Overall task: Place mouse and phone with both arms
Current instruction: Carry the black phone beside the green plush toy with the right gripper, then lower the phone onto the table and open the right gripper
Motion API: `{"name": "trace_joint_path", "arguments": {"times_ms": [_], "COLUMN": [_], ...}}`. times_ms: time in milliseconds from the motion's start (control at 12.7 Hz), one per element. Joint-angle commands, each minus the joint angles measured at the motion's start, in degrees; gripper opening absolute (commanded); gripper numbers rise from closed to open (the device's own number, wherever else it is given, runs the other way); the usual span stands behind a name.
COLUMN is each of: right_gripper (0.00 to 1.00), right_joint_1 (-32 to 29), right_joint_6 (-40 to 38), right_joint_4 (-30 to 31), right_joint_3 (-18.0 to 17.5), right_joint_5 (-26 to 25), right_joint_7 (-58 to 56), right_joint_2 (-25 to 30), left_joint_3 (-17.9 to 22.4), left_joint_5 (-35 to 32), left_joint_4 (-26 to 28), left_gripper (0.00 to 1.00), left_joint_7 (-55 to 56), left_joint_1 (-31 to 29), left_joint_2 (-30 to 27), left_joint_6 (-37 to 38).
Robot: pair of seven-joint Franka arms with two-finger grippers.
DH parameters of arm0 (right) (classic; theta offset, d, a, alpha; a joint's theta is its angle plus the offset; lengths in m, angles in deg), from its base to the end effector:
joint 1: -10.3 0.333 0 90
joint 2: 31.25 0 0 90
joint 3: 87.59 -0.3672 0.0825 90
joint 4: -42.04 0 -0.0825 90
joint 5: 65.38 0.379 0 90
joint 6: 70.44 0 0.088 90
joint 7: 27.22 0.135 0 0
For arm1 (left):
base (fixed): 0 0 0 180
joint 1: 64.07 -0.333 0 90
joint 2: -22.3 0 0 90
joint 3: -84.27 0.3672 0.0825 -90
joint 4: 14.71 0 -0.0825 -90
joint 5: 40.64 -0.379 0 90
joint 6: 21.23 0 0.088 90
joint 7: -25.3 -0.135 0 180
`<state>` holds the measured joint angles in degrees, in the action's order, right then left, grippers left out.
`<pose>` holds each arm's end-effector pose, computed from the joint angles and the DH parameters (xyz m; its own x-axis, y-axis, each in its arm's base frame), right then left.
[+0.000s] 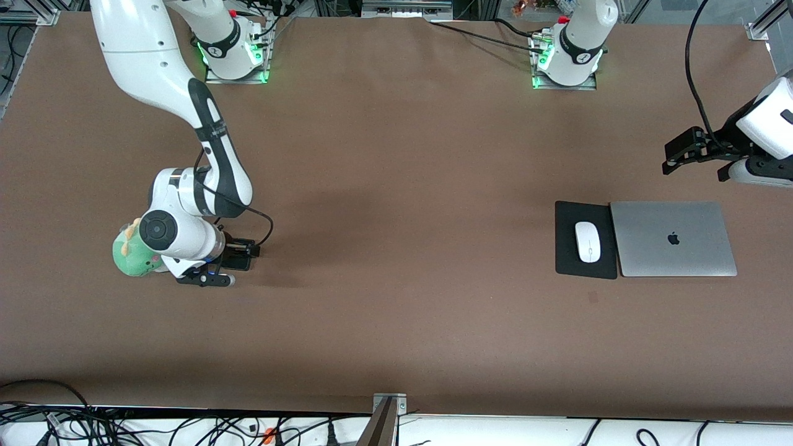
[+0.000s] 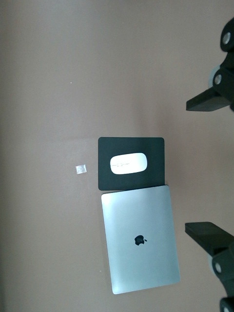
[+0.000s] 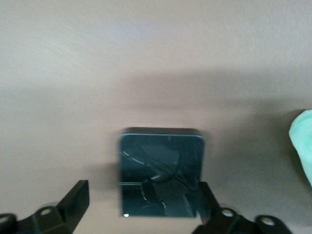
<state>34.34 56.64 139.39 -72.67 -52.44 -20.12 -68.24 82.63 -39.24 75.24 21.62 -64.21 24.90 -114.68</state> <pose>0.6739 0.1409 0.2373 0.9927 -0.0678 -0.0993 -0.0679 -0.9977 0.0025 0.5712 -0.0177 0.6281 0.9959 -0.0887 0.0173 -0.0892 -0.9957 0.0246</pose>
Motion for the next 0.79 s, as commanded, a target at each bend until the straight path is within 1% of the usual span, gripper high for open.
{"name": "trace_joint_path", "arguments": {"times_ms": [0, 237, 474, 632, 711], "right_gripper": [1.0, 1.0, 1.0, 1.0, 1.0], "right_joint_1": [2.06, 1.98, 1.89, 1.8, 1.8], "right_joint_6": [-8.13, -17.19, -25.89, -31.69, -33.2], "right_joint_4": [-1.98, -1.81, -1.37, -1.2, -1.2], "right_joint_3": [0.02, 0.37, 0.9, 1.43, 1.52], "right_joint_5": [0.69, -0.28, -2.3, -3.79, -4.58], "right_joint_7": [3.19, 4.07, 3.28, 2.14, 1.09], "right_joint_2": [6.82, 17.62, 29.4, 35.56, 37.15], "left_joint_3": [-0.03, -0.03, 0.06, 0.06, -0.03], "left_joint_5": [0.18, 0.18, 0.18, 0.18, 0.18], "left_joint_4": [-0.65, -0.65, -0.65, -0.65, -0.65], "left_gripper": [1.0, 1.0, 1.0, 1.0, 1.0], "left_joint_7": [-0.63, -0.63, -0.71, -0.63, -0.63], "left_joint_1": [-0.04, -0.04, -0.04, -0.04, -0.04], "left_joint_2": [-0.41, -0.41, -0.49, -0.41, -0.49], "left_joint_6": [1.08, 1.08, 1.08, 1.08, 1.08]}}
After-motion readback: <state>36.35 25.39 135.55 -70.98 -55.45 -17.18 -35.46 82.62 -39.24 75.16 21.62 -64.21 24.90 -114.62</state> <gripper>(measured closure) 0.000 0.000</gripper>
